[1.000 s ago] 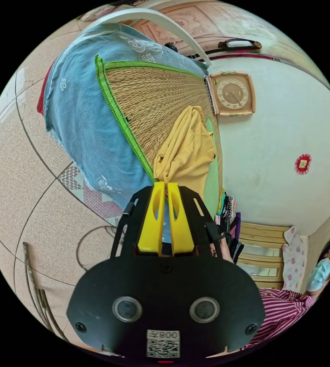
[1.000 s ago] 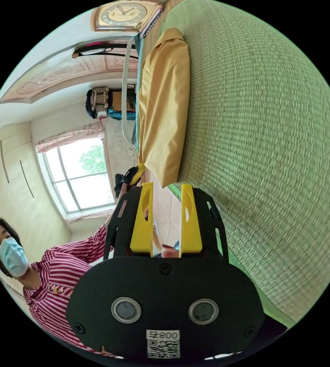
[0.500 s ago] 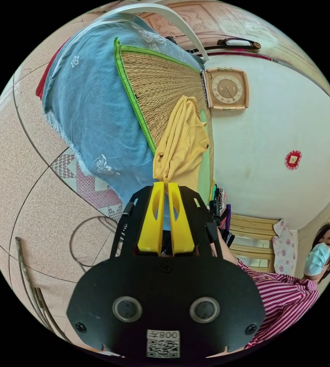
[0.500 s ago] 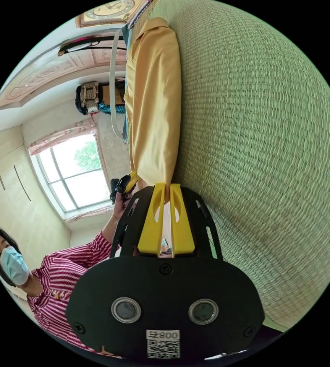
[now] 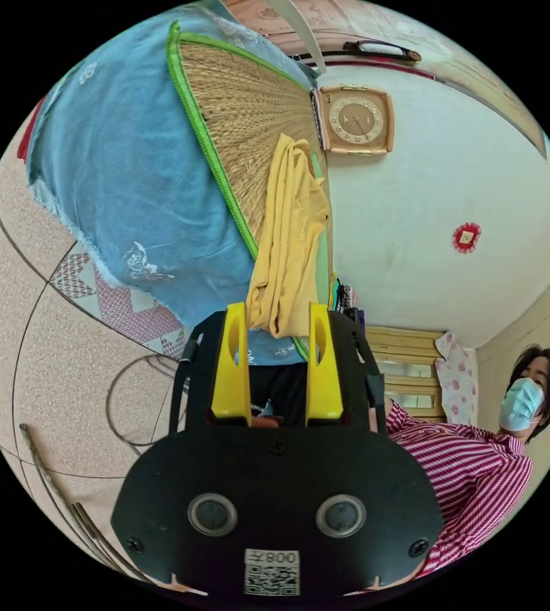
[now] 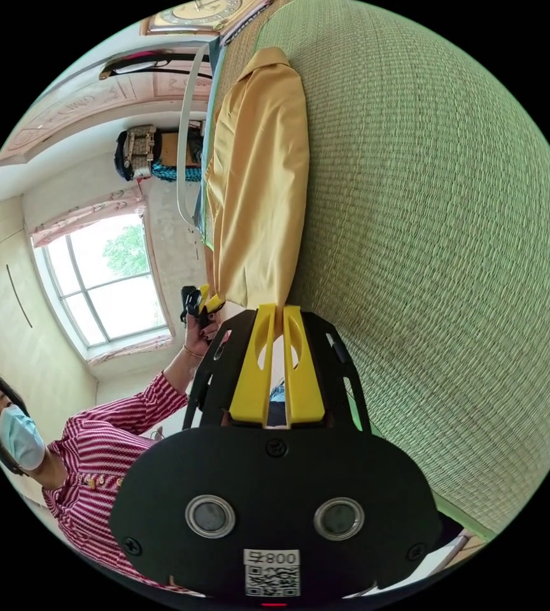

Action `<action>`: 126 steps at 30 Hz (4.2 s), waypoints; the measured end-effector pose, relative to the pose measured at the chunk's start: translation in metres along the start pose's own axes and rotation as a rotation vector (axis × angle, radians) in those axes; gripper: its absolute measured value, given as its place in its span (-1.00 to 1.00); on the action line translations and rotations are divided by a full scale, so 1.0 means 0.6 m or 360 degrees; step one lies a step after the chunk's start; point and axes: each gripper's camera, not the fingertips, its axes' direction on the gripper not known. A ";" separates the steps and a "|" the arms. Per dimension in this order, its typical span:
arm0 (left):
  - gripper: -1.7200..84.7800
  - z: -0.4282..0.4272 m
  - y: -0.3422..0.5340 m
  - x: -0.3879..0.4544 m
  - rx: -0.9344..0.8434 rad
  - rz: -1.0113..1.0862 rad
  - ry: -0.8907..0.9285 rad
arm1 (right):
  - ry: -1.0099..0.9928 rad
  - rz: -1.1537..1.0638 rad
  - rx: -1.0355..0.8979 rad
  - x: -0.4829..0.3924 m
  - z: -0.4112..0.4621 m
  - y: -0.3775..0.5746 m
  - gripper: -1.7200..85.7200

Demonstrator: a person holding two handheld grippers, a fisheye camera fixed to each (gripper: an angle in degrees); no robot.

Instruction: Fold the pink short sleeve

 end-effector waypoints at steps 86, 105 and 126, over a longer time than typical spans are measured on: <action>-0.91 -0.141 0.581 1.433 -0.0439 0.0639 0.0395 | -0.1138 -0.0537 0.1020 0.910 0.245 0.681 -0.96; -0.90 0.553 0.923 2.124 -0.1475 0.1036 0.0332 | -0.0299 -0.0062 0.2326 1.554 0.026 1.295 -0.95; -0.89 0.504 1.084 2.374 -0.1493 0.0882 -0.0003 | -0.0507 0.0326 0.2182 1.956 0.427 1.164 -0.95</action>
